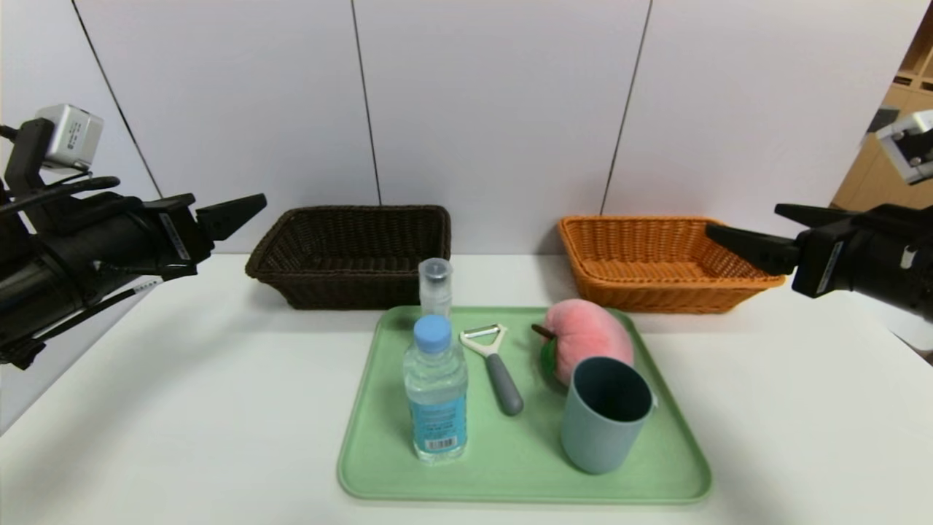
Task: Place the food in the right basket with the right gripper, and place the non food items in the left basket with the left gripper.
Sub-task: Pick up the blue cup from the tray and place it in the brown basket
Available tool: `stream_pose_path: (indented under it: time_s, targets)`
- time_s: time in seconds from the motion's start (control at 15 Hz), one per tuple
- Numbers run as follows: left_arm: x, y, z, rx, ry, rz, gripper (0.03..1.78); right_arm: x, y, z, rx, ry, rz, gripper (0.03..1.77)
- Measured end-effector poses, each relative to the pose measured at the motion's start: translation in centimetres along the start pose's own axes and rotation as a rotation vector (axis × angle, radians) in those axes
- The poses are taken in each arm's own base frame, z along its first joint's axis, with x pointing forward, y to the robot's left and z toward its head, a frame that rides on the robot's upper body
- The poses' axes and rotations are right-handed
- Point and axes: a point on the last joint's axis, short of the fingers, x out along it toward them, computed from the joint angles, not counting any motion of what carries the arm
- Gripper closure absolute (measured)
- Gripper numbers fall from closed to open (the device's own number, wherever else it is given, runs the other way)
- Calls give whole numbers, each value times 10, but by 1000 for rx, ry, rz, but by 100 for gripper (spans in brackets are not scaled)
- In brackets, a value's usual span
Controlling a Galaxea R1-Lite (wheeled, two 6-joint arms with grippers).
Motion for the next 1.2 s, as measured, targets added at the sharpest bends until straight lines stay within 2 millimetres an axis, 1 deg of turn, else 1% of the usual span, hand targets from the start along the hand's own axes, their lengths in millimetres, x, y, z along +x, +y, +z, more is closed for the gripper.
stream_pose_path:
  time_s: [0.07, 0.2, 0.33, 0.47, 0.67, 0.8, 1.0, 1.2]
  targets:
    - [2, 0, -2, -8, 7, 1, 12, -1, 5, -11, -1, 7, 20, 9]
    - [4, 1, -4, -27, 18, 1, 12, -11, 20, -41, -1, 44, 70, 9]
    - [5, 1, -6, -36, 25, 2, 12, -26, 33, -67, -9, 42, 117, 9]
    - [6, 2, -8, -41, 31, 3, 12, -44, 42, -83, -22, 4, 150, 9]
    - [3, 2, -14, -55, 48, 8, 12, -72, 53, -96, -30, -29, 212, 9]
    - [2, 2, -15, -51, 33, 5, 12, -85, 58, -105, -32, -6, 253, 9]
    - [2, 2, -16, -50, 30, 5, 12, -93, 62, -111, -36, 39, 314, 9]
    - [1, 2, -17, -51, 34, 5, 12, -94, 65, -113, -36, 50, 396, 9]
